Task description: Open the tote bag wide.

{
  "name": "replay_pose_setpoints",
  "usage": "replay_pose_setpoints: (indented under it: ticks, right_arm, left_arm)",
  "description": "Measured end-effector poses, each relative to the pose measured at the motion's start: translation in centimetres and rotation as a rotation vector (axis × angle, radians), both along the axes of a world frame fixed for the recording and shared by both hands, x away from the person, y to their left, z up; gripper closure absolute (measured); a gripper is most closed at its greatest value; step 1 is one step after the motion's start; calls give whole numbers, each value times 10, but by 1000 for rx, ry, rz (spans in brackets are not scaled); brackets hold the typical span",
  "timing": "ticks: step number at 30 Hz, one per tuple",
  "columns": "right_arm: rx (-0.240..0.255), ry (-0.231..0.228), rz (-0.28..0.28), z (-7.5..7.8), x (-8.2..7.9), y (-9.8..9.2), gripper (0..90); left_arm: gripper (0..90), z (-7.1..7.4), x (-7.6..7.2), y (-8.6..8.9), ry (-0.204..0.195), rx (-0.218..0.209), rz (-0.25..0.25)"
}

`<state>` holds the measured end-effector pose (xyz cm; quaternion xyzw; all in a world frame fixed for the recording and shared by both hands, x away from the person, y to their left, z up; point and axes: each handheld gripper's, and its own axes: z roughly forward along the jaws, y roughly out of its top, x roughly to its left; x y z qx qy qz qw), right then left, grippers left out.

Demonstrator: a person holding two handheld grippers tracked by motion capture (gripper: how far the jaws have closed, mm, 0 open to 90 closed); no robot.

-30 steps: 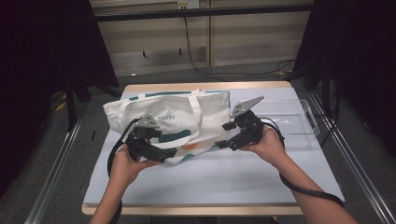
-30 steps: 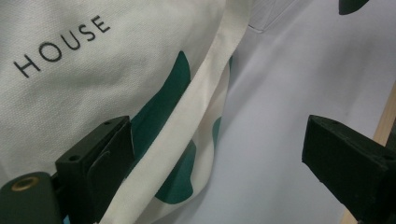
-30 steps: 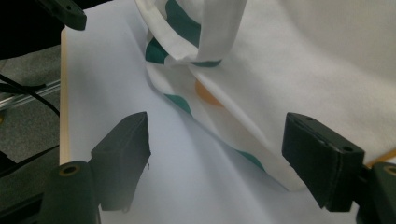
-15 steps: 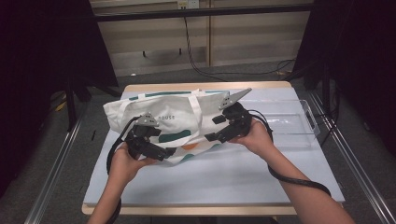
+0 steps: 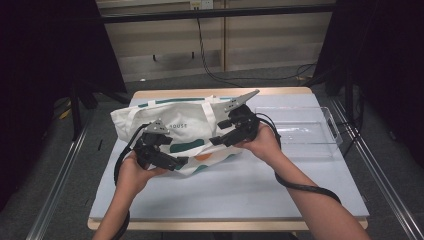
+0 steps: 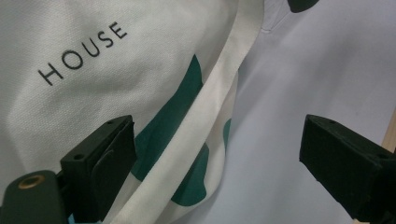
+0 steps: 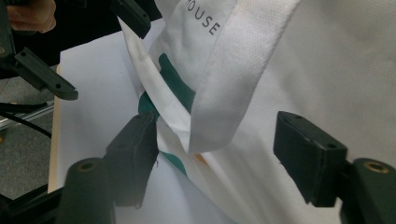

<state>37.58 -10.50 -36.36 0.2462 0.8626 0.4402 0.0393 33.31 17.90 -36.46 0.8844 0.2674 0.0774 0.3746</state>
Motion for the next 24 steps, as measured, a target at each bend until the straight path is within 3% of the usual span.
replay_pose_setpoints:
  ticks: [5, 6, 8, 11, 13, 17, 24]
  right_arm:
    - [21, 9, -1, -2, 6, 2, 419]
    - [23, 13, 5, -2, 6, 3, 487]
    - [27, 14, 12, -2, 6, 3, 516]
    - [24, 10, 37, -4, 5, 3, 656]
    - [29, 14, 64, -6, 4, 3, 676]
    - [-7, 6, 102, -10, 0, 3, 719]
    - [-10, 28, 113, -20, -5, -4, 724]
  left_arm:
    - [111, 0, 0, 2, 4, -1, 7]
    - [111, 1, 0, 3, -2, 7, 3]
    - [111, 0, 0, 3, 0, 4, 8]
    - [111, 2, 1, 4, 1, 2, 10]
    - [111, 3, 2, 3, -5, 8, 8]
    - [111, 5, 3, 1, -14, 3, 9]
    - [111, 13, 4, 0, -26, -9, 16]
